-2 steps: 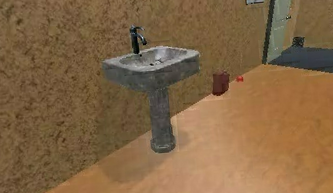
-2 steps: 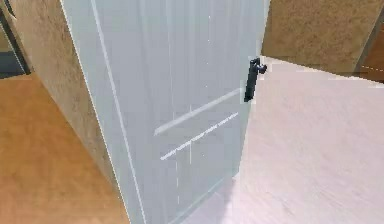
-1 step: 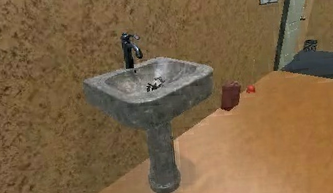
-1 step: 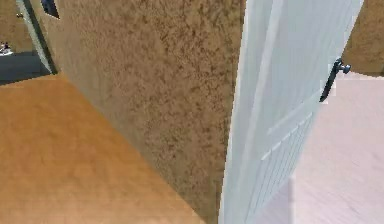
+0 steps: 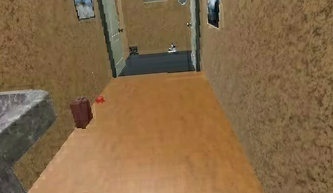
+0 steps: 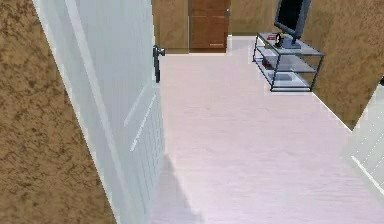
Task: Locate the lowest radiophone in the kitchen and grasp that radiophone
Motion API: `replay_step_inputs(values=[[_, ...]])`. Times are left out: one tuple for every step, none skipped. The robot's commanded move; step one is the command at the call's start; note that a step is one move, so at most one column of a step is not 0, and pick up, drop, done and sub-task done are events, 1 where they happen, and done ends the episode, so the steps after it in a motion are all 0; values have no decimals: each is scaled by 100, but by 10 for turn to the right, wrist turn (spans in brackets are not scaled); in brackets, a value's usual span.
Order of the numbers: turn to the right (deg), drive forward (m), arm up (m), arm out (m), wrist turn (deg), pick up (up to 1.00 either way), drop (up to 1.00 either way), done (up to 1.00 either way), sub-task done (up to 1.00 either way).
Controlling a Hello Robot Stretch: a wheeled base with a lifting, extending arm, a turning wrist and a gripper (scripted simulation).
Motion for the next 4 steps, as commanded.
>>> replay_step_inputs(values=[[0,100,0,0,0,0,0,0,0],[0,100,0,0,0,0,0,0,0],[0,100,0,0,0,0,0,0,0],[0,100,0,0,0,0,0,0,0]])
